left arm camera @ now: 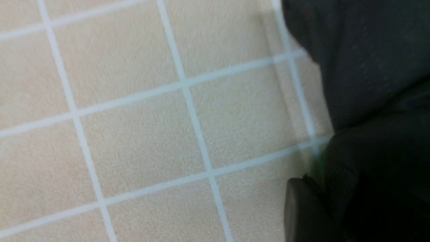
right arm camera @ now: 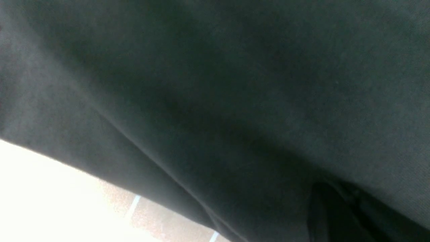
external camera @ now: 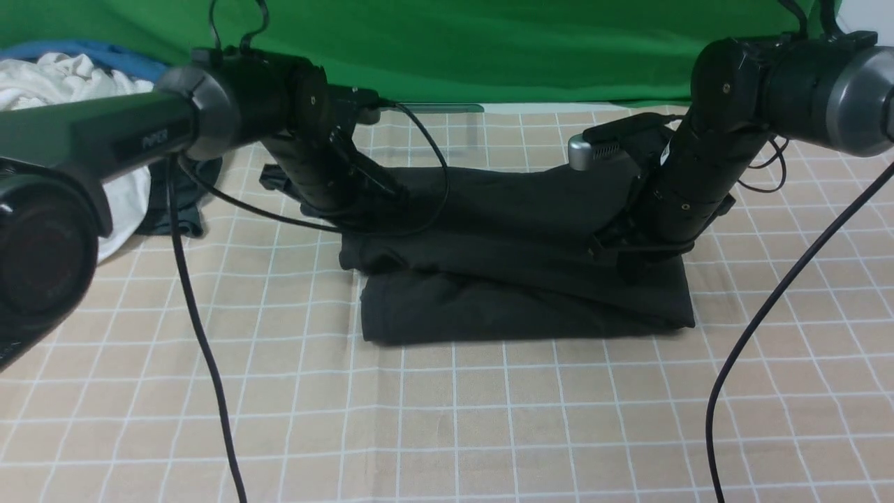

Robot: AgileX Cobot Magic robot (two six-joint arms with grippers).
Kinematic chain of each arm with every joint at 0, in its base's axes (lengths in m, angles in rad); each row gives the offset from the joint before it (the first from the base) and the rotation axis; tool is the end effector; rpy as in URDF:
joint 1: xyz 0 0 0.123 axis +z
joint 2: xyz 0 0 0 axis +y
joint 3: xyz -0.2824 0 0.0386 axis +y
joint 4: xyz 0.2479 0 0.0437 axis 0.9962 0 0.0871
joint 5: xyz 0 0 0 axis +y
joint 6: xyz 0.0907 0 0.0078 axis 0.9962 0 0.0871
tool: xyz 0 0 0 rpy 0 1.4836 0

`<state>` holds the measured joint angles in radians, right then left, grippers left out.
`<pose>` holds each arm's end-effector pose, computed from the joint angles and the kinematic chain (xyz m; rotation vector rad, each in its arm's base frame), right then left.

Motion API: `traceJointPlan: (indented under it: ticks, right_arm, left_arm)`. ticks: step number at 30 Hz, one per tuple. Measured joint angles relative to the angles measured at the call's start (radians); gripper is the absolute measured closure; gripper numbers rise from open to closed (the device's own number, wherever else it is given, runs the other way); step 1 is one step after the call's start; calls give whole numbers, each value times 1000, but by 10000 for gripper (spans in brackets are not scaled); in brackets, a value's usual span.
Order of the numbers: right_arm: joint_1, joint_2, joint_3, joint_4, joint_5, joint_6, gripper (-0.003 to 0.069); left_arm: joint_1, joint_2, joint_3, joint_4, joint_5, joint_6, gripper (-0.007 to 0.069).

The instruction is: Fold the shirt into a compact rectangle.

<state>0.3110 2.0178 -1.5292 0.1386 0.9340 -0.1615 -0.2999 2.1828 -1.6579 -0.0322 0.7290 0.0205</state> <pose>0.3945 0.1374 0.1953 -0.5826 2.8506 0.2016 0.4446 -0.1395 0.1618 0.4109 2.7119 -0.1140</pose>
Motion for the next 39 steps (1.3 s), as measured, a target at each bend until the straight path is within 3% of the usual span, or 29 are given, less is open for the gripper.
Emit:
traceJointPlan:
  ticks: [1,6,9,13,15,18,21,30,39]
  right_arm:
    - [0,0,0,0,0,0,615]
    - [0,0,0,0,11,0,609]
    - [0,0,0,0,39,-1,608]
    - [0,-1,0,0,65,-1,608]
    - [0,-1,0,0,69,0,613]
    - [0,-1,0,0,68,1,616]
    - [-7,2,0,-11,68,8,616]
    - [-68,-1,1,-44,156,31,616]
    - [-148,-497,12,-65,146,27,616]
  left_arm:
    - [0,-2,0,17,1,-2,353]
    - [0,-54,0,61,-14,-5,205]
    - [0,-110,-1,38,-14,-7,188]
    - [-1,-151,-1,-69,37,64,250]
    - [-17,-155,1,-189,76,162,391]
    - [-51,-134,15,-240,72,209,543]
    - [-81,-82,31,-251,60,187,607]
    - [-71,-44,33,-158,162,102,608]
    - [-69,-451,82,-118,225,95,606]
